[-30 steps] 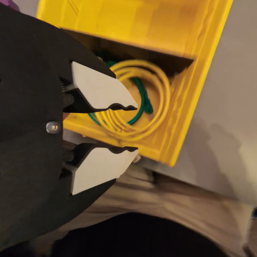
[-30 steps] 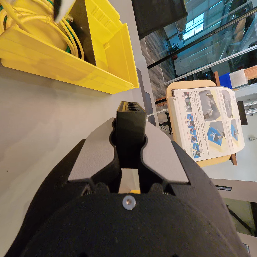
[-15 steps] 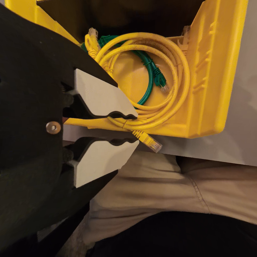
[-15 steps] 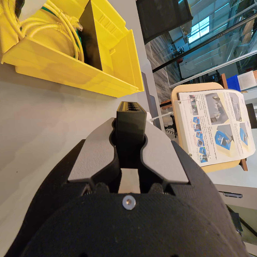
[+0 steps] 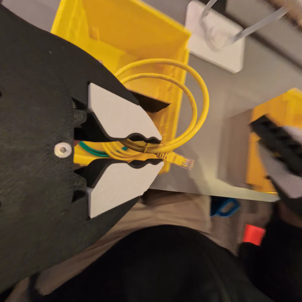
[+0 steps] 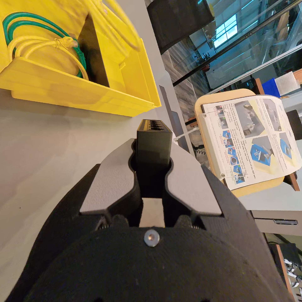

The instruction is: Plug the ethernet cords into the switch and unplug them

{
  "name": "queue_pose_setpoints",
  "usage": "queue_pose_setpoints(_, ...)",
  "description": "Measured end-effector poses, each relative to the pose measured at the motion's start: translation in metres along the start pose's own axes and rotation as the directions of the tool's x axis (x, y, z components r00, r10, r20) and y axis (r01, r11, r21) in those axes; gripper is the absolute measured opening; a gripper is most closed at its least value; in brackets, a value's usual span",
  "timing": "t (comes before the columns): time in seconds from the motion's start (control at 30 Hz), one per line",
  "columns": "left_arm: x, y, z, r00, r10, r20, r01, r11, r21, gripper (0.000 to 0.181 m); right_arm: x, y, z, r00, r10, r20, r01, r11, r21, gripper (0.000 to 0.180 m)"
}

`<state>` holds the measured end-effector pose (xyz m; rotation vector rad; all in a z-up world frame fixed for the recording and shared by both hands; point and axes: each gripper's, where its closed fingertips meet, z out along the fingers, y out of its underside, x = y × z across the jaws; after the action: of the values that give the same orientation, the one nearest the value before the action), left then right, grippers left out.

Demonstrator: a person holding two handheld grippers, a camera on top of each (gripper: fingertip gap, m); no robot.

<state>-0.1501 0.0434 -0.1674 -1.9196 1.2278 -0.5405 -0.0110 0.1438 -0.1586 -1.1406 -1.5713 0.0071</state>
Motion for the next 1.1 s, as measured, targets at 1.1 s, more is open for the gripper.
queue_pose_setpoints(1.1, -0.063, -0.081, 0.145, 0.559, -0.721, -0.408, 0.774, 0.278, 0.569, 0.019, 0.077, 0.063, -0.057, 0.933, 0.305, -0.192, -0.326, 0.942, -0.086, 0.029)
